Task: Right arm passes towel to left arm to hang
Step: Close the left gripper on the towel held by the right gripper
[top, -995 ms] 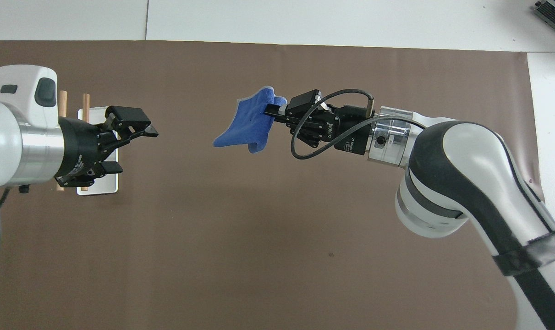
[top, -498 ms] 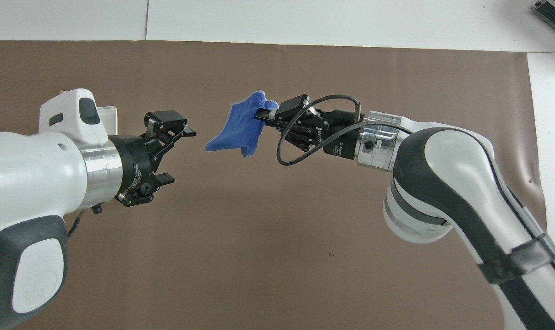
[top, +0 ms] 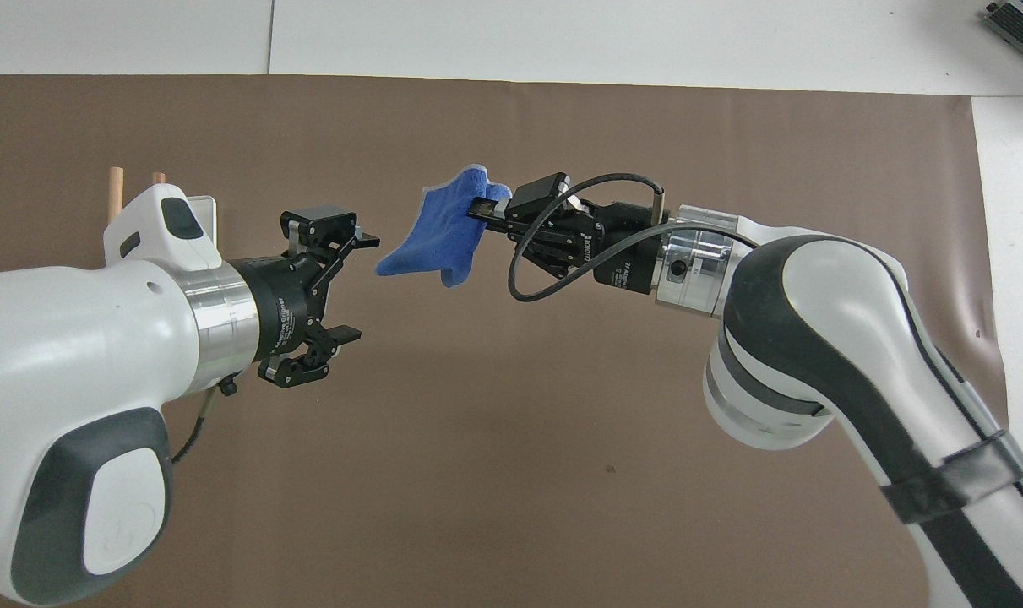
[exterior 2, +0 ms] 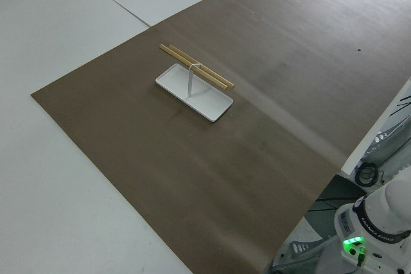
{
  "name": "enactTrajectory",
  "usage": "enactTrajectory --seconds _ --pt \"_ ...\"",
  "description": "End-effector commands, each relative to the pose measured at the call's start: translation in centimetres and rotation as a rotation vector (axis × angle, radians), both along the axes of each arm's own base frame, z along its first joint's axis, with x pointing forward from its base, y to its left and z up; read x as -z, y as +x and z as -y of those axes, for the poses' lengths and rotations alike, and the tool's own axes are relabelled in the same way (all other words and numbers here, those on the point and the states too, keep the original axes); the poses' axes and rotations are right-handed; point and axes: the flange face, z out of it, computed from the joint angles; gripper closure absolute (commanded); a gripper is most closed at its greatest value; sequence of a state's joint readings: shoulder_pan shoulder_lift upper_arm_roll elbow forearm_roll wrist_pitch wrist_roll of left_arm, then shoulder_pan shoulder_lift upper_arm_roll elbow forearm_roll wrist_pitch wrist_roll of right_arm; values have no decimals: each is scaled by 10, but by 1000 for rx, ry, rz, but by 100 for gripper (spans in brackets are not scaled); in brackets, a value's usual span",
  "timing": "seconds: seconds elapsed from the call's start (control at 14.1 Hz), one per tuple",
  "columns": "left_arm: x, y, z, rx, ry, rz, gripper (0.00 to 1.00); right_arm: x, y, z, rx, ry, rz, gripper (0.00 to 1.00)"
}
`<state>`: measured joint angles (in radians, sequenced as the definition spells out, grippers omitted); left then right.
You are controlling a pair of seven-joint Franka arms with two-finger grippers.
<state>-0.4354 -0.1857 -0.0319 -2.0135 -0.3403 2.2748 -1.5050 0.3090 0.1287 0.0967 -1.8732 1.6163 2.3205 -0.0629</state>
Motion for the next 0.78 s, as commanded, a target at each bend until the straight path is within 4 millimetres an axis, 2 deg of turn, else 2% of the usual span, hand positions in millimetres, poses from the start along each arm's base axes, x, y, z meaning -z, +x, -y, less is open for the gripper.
enactTrajectory --seconds 0.0,0.21,0.36,0.57,0.64,0.71 --pt "15 -1 17 -114 -85 -4 0 1 0 1 12 4 28 100" --pt "25 11 31 -247 -164 9 1 1 0 1 15 1 29 100" --pt "23 14 31 -296 -196 18 38 2 -1 -1 24 -9 30 100" --pt "23 15 29 -326 -209 8 85 2 -2 -4 31 -17 34 100" --pt "24 17 28 -330 -209 9 97 3 -3 -4 31 -17 32 100" --pt "22 19 26 -334 -211 12 100 3 -3 -4 32 -18 30 100"
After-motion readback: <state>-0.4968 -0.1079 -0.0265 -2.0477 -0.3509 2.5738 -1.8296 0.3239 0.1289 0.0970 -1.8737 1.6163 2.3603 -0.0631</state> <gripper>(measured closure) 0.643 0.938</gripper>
